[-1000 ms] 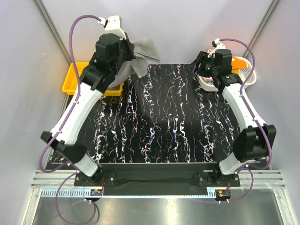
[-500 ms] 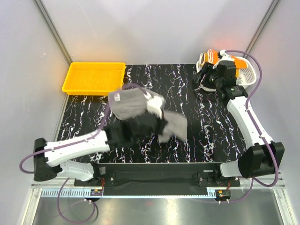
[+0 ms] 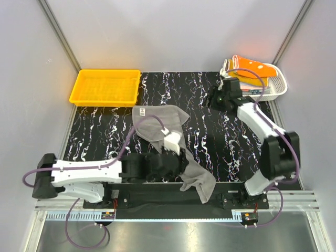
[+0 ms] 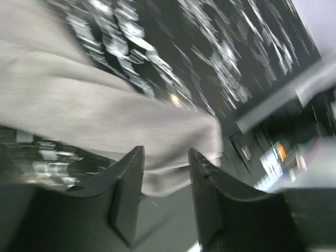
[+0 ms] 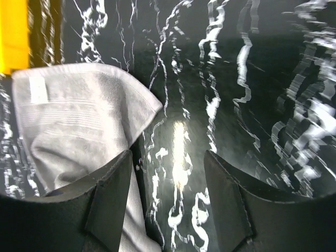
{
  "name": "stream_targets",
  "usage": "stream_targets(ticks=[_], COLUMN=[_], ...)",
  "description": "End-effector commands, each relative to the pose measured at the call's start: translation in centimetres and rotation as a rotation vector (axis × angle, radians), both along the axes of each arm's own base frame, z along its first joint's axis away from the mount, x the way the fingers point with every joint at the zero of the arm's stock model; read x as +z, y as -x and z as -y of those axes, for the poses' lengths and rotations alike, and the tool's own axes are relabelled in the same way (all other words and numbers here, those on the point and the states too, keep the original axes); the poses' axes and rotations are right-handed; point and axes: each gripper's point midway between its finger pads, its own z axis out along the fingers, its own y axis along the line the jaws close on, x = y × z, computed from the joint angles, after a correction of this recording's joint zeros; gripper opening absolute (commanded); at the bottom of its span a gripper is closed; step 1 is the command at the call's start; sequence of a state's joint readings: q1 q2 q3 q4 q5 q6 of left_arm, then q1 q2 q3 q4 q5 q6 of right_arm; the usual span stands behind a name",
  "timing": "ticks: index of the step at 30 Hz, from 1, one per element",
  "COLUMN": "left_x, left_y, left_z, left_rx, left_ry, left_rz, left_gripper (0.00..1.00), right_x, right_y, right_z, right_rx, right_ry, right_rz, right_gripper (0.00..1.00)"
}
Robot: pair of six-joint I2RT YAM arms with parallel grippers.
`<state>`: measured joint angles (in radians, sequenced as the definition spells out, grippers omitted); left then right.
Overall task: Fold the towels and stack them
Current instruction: Move the towel to the center of the board, then flatten out the crumpled towel
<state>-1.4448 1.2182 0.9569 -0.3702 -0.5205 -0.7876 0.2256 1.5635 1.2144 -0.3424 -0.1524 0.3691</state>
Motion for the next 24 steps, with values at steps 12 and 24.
stream_targets(ticks=[12,24], left_x=[-0.3,-6.8], left_y=[-21.5,-31.2], left_z=[-19.8,-23.0], left_rx=[0.736,0.729], left_ry=[-0.154,-0.214], left_rz=[-0.061,-0.219], left_gripper=[0.58,0.57], right_x=[-7.0,-11.3], right_y=[-6.5,-3.6], right_z=[-9.1,-8.8], right_rx=[0.119,-0.022], right_ry=[0.047,0.09], right_rz=[-0.144,-0.189], right_gripper=[0.59,0.55])
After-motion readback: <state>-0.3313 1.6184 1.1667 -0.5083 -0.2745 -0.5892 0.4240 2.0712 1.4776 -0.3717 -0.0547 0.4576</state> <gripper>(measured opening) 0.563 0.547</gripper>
